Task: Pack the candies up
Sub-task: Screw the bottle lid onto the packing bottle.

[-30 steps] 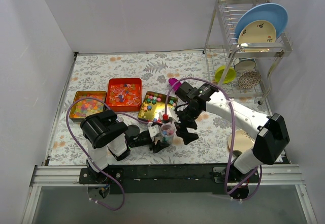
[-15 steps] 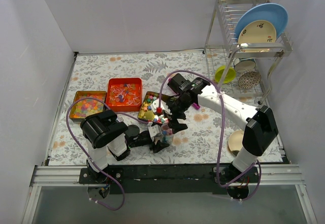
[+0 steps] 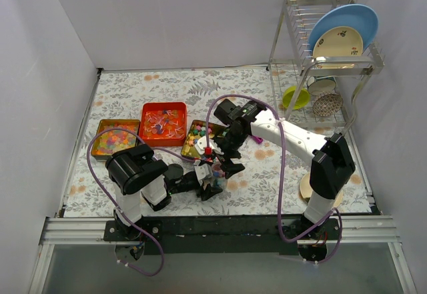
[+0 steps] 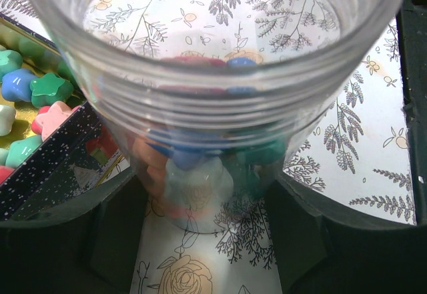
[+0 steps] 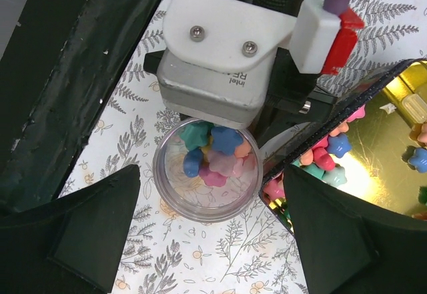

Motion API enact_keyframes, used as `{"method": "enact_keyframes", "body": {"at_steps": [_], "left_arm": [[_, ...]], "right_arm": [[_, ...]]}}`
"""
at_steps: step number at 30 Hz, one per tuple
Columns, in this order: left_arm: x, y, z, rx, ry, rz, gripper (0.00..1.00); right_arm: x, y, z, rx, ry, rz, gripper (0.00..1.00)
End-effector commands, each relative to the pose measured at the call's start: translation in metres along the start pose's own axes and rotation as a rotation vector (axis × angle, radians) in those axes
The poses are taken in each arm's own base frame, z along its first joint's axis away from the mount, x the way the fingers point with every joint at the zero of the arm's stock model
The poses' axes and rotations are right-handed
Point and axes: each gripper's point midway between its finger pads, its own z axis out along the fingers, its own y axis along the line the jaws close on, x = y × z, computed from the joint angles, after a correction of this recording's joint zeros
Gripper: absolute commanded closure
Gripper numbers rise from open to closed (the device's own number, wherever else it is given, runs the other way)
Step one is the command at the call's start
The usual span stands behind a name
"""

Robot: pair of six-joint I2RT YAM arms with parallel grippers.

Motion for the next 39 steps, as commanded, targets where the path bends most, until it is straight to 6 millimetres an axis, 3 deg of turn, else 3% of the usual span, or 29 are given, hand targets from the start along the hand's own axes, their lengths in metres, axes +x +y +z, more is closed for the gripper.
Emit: {"method": "enact_keyframes", "body": {"at_steps": [1,12,18,21,22,28,29,31,33,39], "left_arm": [[-0.021,0.015,-0.008,-0.094,-0.118,0.010,1.00],[-0.020,0.016,-0.007,-0.094,-0.114,0.008,1.00],[-0.019,0.016,-0.007,-0.096,-0.112,0.008,1.00],[-0.019,0.015,-0.007,-0.094,-0.111,0.008,1.00],[-0.020,0.015,-0.007,-0.094,-0.112,0.009,1.00],[-0.019,0.016,-0.008,-0.098,-0.110,0.007,1.00],[-0.019,0.016,-0.007,-0.099,-0.111,0.010,1.00],[-0.018,0.017,-0.008,-0.103,-0.108,0.010,1.00],[-0.019,0.018,-0.008,-0.109,-0.110,0.011,1.00],[-0.019,0.016,-0.008,-0.102,-0.108,0.010,1.00]], "right_arm": [[-0.009,0.012,-0.001,-0.034,-0.035,-0.024,0.07],[-0.007,0.006,0.005,-0.003,-0.034,-0.018,0.09],[-0.008,0.004,0.007,0.006,-0.035,-0.002,0.23],[-0.006,0.004,0.009,0.004,-0.026,0.015,0.34],[-0.005,0.005,0.010,0.006,-0.024,0.023,0.43],[0.008,0.015,0.017,0.042,-0.007,0.171,0.62],[0.008,0.003,0.014,0.117,-0.002,0.179,0.63],[0.021,0.007,0.017,0.174,0.018,0.349,0.66],[0.030,0.008,0.015,0.249,0.029,0.397,0.69],[0.035,0.018,0.020,0.241,0.021,0.474,0.70]]}}
